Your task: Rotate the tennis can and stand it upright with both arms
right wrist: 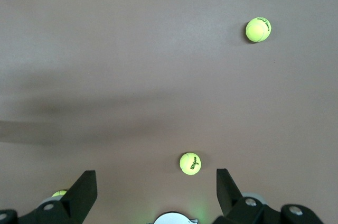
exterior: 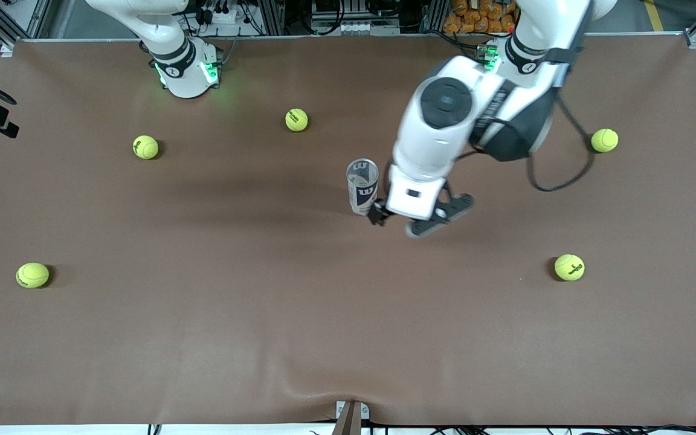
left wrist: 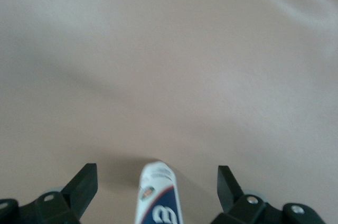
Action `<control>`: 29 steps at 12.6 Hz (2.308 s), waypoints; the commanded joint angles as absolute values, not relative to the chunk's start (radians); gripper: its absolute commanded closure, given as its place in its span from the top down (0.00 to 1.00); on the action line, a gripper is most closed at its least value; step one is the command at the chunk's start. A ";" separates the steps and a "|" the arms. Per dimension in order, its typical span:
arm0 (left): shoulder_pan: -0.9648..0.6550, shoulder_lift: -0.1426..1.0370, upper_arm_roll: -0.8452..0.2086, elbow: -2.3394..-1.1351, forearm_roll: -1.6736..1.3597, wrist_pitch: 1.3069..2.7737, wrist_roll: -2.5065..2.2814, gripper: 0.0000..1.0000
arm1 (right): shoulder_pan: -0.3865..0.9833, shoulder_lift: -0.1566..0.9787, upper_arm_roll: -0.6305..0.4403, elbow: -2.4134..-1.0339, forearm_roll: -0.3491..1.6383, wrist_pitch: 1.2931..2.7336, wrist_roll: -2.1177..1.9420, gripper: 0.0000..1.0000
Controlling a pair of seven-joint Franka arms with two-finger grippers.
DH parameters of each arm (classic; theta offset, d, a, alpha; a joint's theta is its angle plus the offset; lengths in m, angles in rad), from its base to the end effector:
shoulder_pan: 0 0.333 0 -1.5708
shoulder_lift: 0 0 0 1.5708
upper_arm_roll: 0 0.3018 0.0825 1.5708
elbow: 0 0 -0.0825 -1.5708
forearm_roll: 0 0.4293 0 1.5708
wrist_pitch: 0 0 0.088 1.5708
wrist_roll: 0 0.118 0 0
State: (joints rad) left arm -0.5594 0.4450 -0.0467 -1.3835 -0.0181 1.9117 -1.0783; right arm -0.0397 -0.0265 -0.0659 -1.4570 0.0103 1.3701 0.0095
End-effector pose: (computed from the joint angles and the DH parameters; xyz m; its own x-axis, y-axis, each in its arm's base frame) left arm 0.6087 -0.4173 0.4303 0.8855 0.4646 0.0063 0.4622 -0.8821 0.0912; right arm 0.5657 -0.0591 0.6555 0.9918 -0.1125 -0.0605 -0.1134 -0.9935 -0.0114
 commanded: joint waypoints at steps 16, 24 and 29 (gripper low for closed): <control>-0.026 0.204 -0.224 -1.394 0.056 1.639 -0.408 1.00 | -0.044 -0.021 -0.066 -1.454 -0.008 1.368 0.026 1.00; -0.029 -0.139 -0.106 -1.691 -0.008 1.577 -0.230 1.00 | -0.041 -0.017 -0.066 -1.456 -0.006 1.370 0.026 1.00; -0.037 -0.082 -0.033 -1.680 0.006 1.658 -0.143 1.00 | -0.044 -0.017 -0.066 -1.454 -0.008 1.370 0.026 1.00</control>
State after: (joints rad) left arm -0.0296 -0.1314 -0.0813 -1.7229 0.0060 1.6427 -0.1815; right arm -0.0401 -0.0180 -0.0718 -1.4594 0.0051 1.3702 0.0105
